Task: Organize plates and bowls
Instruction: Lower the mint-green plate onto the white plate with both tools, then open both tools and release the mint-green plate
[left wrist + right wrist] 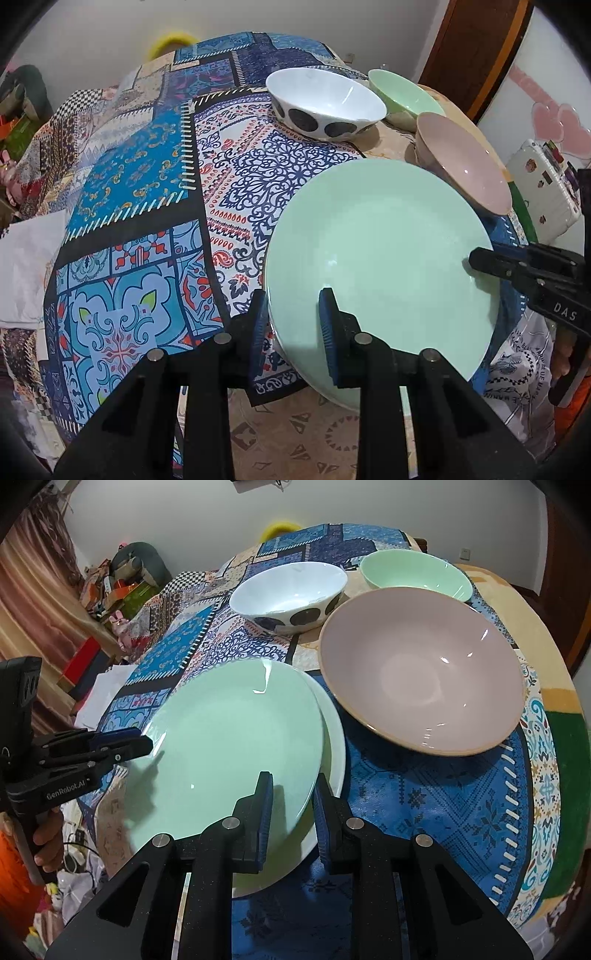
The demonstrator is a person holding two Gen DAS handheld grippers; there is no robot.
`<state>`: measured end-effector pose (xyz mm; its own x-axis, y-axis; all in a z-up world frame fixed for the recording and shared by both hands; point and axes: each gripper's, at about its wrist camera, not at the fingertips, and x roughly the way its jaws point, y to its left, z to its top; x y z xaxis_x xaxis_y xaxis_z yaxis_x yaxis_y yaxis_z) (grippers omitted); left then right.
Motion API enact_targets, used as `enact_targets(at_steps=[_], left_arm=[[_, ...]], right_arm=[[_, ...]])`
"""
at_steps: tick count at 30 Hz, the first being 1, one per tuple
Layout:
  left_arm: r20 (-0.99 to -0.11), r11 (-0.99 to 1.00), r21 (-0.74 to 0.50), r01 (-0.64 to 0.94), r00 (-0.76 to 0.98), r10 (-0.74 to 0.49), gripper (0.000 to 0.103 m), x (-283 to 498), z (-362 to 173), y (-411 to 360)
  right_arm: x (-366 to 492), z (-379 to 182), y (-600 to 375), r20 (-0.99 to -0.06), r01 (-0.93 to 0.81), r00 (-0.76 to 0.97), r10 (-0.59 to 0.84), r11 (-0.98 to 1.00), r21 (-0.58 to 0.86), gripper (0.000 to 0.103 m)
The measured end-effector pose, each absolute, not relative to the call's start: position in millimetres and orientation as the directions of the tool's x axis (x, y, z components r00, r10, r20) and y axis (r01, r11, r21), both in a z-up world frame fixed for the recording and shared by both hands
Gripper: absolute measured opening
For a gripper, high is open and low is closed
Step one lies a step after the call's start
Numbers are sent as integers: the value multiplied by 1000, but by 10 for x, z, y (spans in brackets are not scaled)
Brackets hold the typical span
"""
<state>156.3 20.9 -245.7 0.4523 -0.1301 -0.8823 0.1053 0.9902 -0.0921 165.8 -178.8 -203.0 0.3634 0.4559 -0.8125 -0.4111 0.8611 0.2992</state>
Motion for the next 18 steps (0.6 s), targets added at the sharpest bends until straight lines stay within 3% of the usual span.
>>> enact_targets(at_steps=[11,18], left_arm=[[-884,989,-110,103,445,-145,30,1583,-2430,244],[-854,990,-129,61,501,-142,40,1560,-2186,369]], right_arm=[[1628,-2001,-1806,-818,-413,367,443,865,284,20],[1622,-1822,-1968,-800,-392,431,417,885,250,26]])
